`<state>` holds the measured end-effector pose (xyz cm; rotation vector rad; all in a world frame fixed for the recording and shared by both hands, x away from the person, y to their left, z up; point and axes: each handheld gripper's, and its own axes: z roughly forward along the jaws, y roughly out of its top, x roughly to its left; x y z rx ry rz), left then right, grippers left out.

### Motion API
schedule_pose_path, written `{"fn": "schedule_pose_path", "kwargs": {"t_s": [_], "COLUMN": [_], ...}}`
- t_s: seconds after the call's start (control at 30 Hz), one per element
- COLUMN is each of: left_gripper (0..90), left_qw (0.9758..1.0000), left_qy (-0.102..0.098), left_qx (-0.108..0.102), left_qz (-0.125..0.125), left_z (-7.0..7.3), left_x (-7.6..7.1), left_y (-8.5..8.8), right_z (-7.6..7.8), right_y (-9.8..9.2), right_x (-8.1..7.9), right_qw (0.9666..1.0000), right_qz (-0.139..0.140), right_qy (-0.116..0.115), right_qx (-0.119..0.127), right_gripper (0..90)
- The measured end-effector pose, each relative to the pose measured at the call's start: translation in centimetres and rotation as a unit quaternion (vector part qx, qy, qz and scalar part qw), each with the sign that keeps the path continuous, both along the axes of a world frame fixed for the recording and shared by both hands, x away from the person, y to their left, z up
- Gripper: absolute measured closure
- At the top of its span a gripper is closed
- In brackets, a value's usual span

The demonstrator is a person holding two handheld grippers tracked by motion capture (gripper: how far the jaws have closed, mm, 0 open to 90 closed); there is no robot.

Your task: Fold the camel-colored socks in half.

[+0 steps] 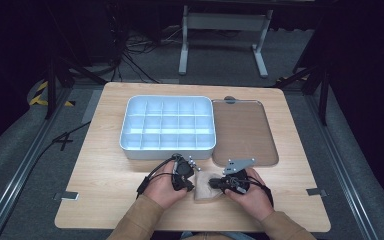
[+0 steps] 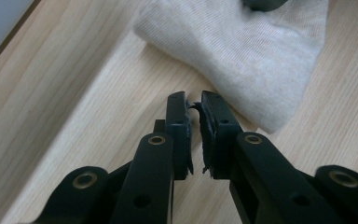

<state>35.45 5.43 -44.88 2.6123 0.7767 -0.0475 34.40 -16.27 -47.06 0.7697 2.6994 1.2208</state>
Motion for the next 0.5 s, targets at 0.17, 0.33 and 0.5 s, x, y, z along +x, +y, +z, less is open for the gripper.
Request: {"fn": "schedule_pose_path", "kwargs": {"t_s": [0.17,0.33,0.5], "left_gripper": [77.9,77.4,77.2], "left_qw": [0.9996,0.9989,0.9981], "left_qy": [-0.023,-0.039,-0.051], "left_qx": [-0.002,-0.018,-0.026], "left_qz": [-0.015,-0.020,-0.023], "left_z": [-0.05,0.46,0.86], "left_x": [-0.01,-0.01,-0.21], "left_y": [-0.23,-0.17,-0.46], "right_z": [-0.03,-0.07,-0.09], "right_y": [-0.01,-0.06,-0.08], "right_x": [0.00,0.01,-0.04], "right_qw": [1.0000,1.0000,1.0000], "right_qz": [0.001,0.001,0.001], "right_qy": [-0.001,-0.001,-0.002], "right_qx": [0.001,0.003,0.003], "right_gripper": [86.1,86.1,86.1]}}
